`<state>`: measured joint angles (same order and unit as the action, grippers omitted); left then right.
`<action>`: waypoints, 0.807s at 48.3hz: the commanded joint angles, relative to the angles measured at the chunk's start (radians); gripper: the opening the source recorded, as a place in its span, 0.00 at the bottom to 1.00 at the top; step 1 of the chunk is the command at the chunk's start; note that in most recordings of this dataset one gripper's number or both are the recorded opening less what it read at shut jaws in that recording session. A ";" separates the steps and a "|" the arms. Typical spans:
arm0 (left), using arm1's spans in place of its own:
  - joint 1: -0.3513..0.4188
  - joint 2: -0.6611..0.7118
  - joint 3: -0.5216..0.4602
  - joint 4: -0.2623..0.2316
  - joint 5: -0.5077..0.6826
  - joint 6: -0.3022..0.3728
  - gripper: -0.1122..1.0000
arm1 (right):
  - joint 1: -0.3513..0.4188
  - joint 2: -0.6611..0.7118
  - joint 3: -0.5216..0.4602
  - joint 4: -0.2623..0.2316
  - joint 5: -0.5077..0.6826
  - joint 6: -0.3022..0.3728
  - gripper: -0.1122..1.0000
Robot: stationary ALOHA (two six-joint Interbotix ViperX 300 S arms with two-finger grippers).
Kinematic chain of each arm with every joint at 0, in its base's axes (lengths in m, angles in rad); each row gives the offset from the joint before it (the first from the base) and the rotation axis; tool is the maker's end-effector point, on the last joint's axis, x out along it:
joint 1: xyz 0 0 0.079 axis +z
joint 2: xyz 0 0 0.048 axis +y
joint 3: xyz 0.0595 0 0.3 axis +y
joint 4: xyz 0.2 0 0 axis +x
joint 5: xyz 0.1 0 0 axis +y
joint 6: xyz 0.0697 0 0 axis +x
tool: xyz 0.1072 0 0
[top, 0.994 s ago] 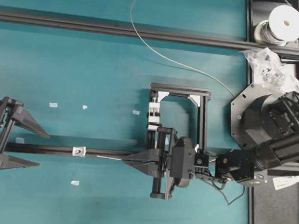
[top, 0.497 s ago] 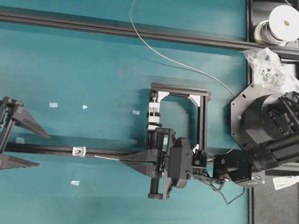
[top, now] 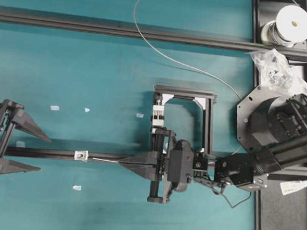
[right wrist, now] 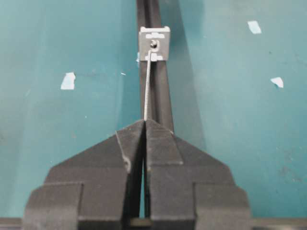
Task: Insert the wire through the hole in the metal fitting.
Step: 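Push the wire tip through the bracket hole with the right gripper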
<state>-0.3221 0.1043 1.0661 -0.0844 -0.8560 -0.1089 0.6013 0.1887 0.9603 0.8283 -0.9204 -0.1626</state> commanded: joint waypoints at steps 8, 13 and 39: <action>-0.003 -0.018 -0.012 0.003 -0.005 0.000 0.80 | -0.003 -0.009 -0.017 -0.011 -0.003 0.000 0.10; -0.003 -0.018 -0.012 0.003 -0.005 0.000 0.80 | -0.008 -0.006 -0.018 -0.011 -0.003 0.002 0.10; -0.003 -0.018 -0.012 0.003 -0.005 0.000 0.80 | -0.034 0.006 -0.031 -0.011 0.017 0.000 0.10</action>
<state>-0.3206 0.1058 1.0661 -0.0828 -0.8560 -0.1089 0.5706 0.2086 0.9419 0.8222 -0.8989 -0.1626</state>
